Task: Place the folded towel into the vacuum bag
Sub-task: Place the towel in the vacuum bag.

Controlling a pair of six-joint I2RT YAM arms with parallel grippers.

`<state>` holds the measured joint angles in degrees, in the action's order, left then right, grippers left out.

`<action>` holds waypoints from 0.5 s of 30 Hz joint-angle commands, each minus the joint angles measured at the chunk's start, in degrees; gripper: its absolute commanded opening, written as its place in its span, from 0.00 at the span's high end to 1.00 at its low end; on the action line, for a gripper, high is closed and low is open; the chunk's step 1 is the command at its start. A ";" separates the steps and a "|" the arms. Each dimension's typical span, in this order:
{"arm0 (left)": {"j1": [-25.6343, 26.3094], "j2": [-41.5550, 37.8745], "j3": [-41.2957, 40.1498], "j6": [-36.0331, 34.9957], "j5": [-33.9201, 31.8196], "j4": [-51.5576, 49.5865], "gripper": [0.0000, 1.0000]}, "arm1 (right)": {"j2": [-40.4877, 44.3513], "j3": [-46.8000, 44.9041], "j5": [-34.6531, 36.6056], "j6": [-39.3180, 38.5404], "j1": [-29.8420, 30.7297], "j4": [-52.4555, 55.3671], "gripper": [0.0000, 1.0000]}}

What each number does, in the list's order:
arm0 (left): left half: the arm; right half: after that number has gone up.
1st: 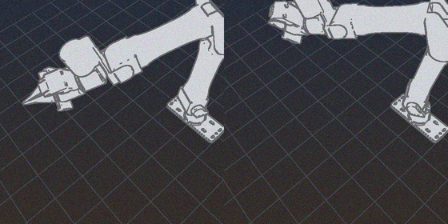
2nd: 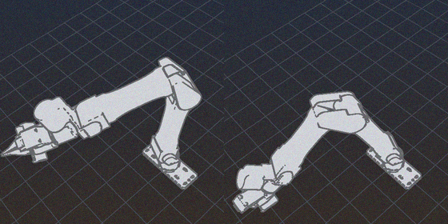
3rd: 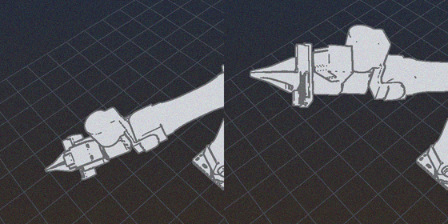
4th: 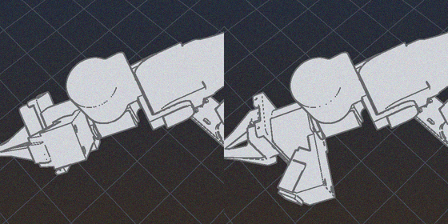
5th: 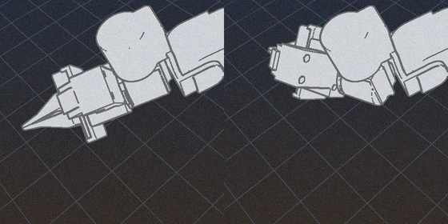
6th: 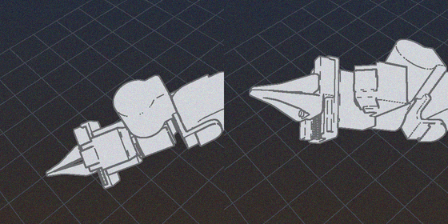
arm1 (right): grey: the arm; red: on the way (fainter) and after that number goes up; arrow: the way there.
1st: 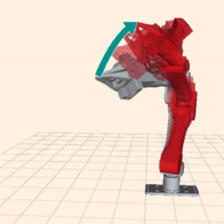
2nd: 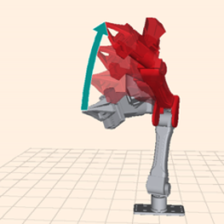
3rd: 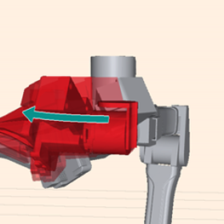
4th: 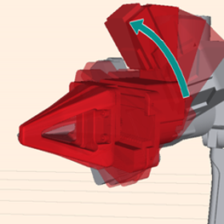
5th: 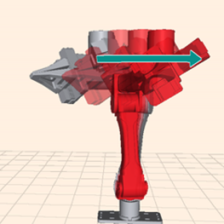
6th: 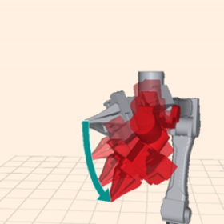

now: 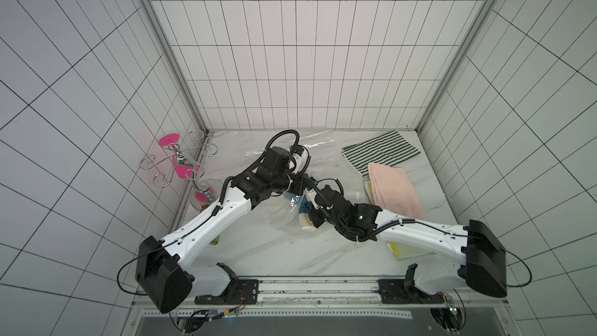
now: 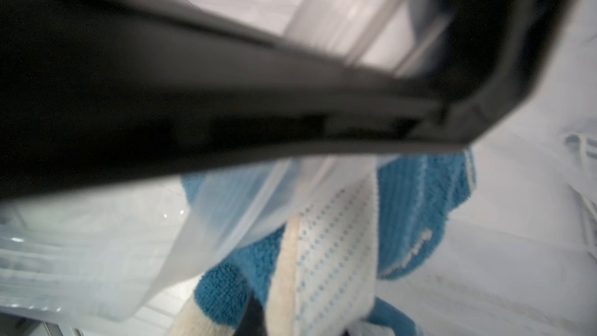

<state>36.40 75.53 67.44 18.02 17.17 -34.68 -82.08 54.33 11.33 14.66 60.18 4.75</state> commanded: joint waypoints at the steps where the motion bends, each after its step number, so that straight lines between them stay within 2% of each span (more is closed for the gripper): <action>1: 1.08 -0.06 0.56 -0.43 1.90 0.57 1.00 | -5.02 -4.56 -6.67 4.25 -3.13 -6.54 1.00; 5: -0.48 -0.16 1.21 0.42 0.27 1.19 1.00 | -6.16 -7.55 -7.27 9.82 -3.04 -3.49 1.00; 8: -1.51 -0.66 1.90 1.56 1.05 3.14 1.00 | -8.80 -5.14 -7.48 14.07 -4.59 3.45 1.00; 11: -1.14 0.16 2.35 1.89 3.80 4.39 1.00 | -14.34 -0.27 -10.94 15.20 -6.68 9.92 1.00; 15: -0.29 2.68 1.16 0.67 4.01 3.77 1.00 | -15.85 3.51 -12.00 12.60 -6.47 9.55 0.97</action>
<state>35.05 76.86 67.55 19.09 17.50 -33.12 -96.95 54.33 1.23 26.94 54.17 9.80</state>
